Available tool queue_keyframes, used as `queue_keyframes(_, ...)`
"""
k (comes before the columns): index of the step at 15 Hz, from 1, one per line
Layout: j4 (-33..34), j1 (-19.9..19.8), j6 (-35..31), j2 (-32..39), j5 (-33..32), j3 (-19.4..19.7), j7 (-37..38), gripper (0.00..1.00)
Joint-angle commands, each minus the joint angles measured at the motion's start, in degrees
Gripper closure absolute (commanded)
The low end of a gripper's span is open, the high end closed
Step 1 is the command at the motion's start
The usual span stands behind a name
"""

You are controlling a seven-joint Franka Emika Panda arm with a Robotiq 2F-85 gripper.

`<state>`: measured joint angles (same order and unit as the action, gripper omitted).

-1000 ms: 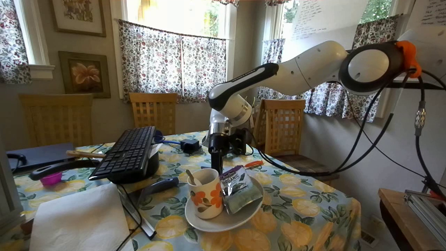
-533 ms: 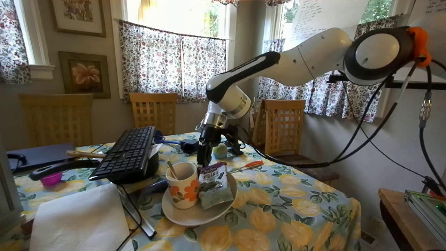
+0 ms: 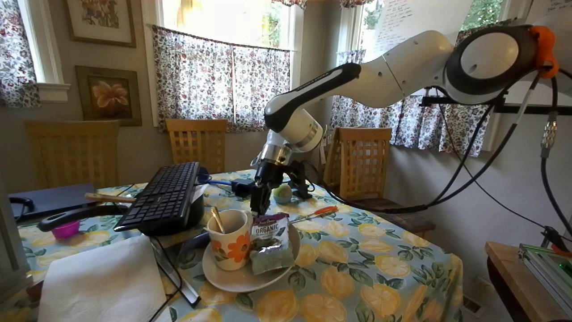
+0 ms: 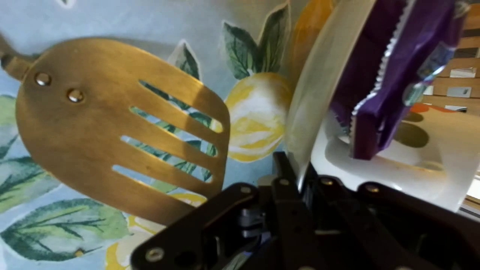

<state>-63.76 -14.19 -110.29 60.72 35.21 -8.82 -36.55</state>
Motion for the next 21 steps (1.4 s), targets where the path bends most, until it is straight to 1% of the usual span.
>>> queue_keyframes(1, -2.8, -0.9, -2.8, -0.8, -0.3, -1.3, -0.2, 0.98)
queue_keyframes(6, -2.2, -2.3, -2.5, -0.4, 0.3, -1.8, 0.4, 0.98)
queue_keyframes(11, -0.8, -4.8, -2.0, 0.3, 1.8, -1.7, 1.3, 0.98)
queue_keyframes(16, -0.7, -7.2, -2.9, 0.5, 3.6, -1.8, 2.1, 0.98)
queue_keyframes(21, -1.4, -8.2, -5.5, 0.5, 5.9, -1.7, 4.7, 0.98)
